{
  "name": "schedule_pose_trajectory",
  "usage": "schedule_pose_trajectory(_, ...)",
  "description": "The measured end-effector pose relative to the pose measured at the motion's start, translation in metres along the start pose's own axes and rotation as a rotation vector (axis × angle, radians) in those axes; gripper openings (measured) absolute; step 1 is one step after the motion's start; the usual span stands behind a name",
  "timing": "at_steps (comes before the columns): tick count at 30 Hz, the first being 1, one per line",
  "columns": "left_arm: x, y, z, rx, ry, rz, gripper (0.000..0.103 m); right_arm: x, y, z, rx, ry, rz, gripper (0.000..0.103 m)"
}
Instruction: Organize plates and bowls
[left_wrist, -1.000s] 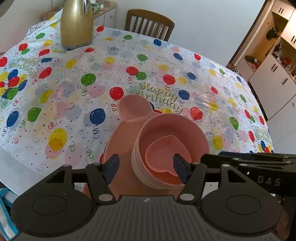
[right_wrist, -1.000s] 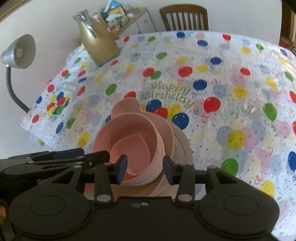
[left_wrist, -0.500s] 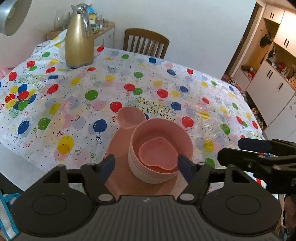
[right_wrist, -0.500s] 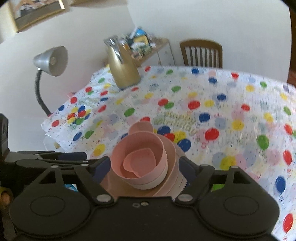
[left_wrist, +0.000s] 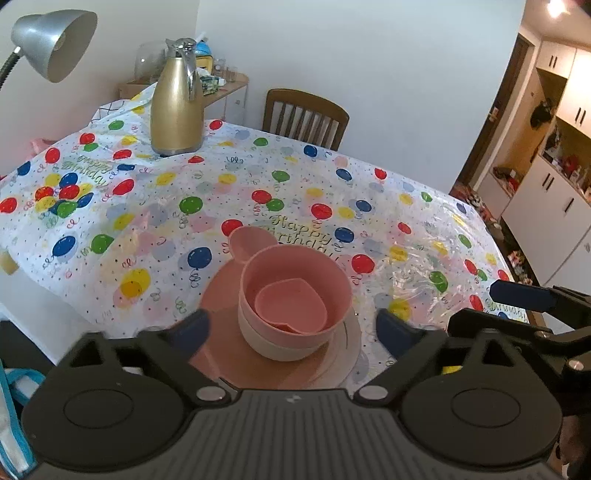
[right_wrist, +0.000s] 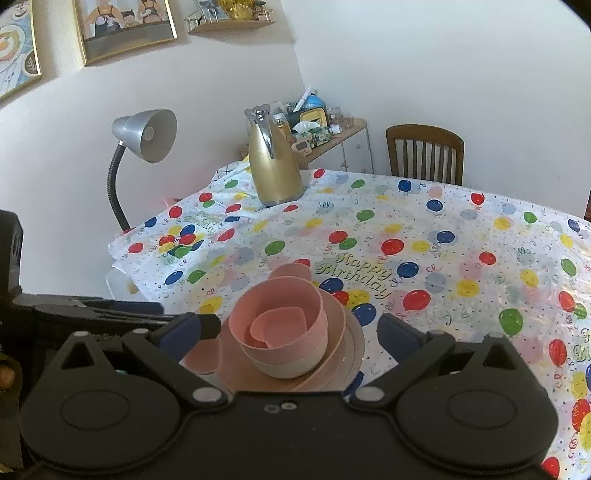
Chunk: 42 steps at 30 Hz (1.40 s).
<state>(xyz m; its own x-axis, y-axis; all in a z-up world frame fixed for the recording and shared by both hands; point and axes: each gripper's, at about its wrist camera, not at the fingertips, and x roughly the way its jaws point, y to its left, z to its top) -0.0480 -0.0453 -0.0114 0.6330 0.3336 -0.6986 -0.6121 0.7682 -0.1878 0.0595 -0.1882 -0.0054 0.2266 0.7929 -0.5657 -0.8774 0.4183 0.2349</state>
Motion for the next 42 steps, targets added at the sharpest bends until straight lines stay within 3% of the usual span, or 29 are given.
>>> schedule_pose_trajectory(18,-0.016,-0.024,-0.027,-0.085,-0.009,0.034,0.101,-0.019,-0.024,-0.019,0.041,-0.043,0.06,0.103)
schedule_pose_trajectory(28,-0.02,-0.031,-0.029,-0.069,-0.016,0.064,0.101,-0.027,-0.022,-0.02,0.021,-0.08,0.038,0.103)
schedule_pose_trajectory(42,-0.024,-0.036,-0.031,-0.055,-0.011,0.081,0.101,-0.029,-0.024,-0.023,0.026,-0.054,0.034,0.103)
